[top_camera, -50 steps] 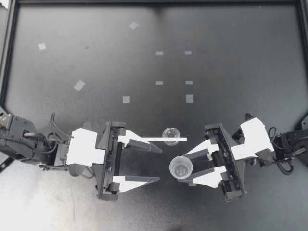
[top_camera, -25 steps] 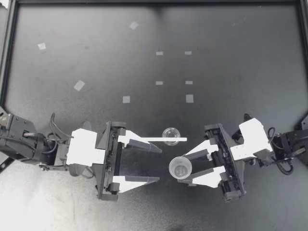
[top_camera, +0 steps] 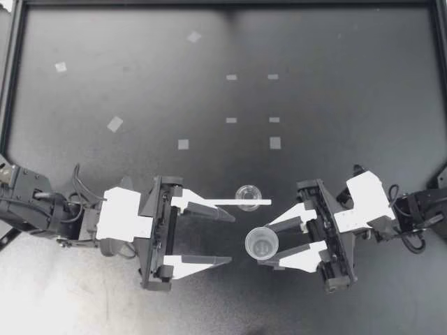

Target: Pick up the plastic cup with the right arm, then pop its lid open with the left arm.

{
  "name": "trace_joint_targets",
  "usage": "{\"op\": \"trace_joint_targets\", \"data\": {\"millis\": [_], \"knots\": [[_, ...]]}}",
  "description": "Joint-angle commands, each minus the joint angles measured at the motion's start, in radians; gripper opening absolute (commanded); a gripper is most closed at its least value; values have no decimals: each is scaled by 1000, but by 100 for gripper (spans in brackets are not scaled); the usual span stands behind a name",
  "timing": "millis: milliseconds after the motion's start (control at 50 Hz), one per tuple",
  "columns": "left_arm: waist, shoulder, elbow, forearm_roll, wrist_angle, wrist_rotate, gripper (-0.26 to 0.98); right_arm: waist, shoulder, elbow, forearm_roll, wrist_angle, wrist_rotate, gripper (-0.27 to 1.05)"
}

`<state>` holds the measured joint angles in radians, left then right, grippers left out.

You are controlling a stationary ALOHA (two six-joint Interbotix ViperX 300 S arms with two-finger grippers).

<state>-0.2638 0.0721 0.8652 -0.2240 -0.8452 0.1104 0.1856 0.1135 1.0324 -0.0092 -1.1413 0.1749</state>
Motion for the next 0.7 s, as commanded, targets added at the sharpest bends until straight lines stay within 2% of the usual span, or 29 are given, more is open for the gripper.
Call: {"op": "trace_joint_targets", "data": {"millis": [0, 680], "knots": [[2, -21, -9, 3, -3, 0, 69, 5, -21, -15, -2, -3, 2, 39], [2, -23, -8, 3, -3, 9, 69, 6, -21, -20, -2, 6, 2, 39]]}}
